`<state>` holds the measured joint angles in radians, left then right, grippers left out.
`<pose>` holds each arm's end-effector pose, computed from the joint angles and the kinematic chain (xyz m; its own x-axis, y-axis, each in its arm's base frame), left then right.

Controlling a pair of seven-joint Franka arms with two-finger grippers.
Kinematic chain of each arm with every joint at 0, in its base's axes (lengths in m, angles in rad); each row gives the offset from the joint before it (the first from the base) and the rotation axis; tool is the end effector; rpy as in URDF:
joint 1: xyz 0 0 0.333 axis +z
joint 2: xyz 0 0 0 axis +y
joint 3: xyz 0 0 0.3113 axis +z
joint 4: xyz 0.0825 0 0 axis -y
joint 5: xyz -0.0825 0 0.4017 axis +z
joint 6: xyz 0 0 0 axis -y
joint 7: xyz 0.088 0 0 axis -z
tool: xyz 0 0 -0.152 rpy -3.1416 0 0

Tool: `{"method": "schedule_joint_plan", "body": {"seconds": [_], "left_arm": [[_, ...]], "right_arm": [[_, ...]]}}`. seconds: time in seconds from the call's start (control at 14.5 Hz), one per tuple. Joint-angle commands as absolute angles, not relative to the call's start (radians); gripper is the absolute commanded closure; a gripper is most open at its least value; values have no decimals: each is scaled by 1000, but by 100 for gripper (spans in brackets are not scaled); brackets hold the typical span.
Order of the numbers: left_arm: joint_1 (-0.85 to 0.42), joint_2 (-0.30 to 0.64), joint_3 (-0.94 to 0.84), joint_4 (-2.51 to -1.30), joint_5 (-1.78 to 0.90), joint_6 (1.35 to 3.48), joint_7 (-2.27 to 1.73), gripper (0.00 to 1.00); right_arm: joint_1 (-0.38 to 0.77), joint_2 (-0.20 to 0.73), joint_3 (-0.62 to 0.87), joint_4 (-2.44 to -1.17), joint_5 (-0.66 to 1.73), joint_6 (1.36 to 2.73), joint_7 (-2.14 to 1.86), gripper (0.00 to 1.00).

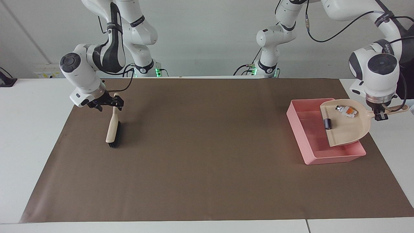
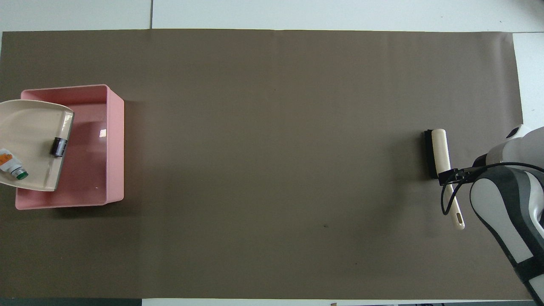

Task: Clean e-waste and dump in bin
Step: 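Tip the dustpan over the pink bin with the left gripper, then carry the dustpan back to the table with the left gripper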

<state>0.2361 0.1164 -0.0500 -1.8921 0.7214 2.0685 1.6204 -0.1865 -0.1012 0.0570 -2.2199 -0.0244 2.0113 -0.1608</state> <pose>0.6014 0.1754 0.4110 -0.1841 -0.7855 -0.5908 -0.9819 0.1736 0.0752 0.5031 -0.0680 0.3516 0.9930 0.0415 -0.1104 0.0428 -0.9990 0.0090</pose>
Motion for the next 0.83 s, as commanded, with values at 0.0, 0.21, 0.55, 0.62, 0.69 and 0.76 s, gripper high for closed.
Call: {"method": "schedule_joint_plan", "body": {"seconds": [0.0, 0.21, 0.55, 0.62, 0.69, 0.76], "left_arm": [[201, 49, -43, -1968, 794, 2077, 1522, 100], [144, 46, -43, -1965, 877, 1979, 1396, 100], [46, 34, -43, -1968, 1073, 1837, 1229, 100], [17, 35, -43, -1968, 1112, 1789, 1204, 100], [3, 35, -43, -1964, 1143, 1742, 1181, 100], [-14, 34, -44, -1954, 1150, 1708, 1177, 100]], "right_arm": [[-183, -103, 63, -2094, -29, 1983, -160, 0], [-166, -107, 63, -1979, -29, 1964, -16, 0], [-178, -31, 61, -1663, -28, 1642, 132, 0], [-176, -12, 61, -1619, -32, 1596, 171, 0], [-176, -3, 61, -1596, -41, 1566, 193, 0], [-182, -3, 61, -1594, -43, 1553, 193, 0]]}}
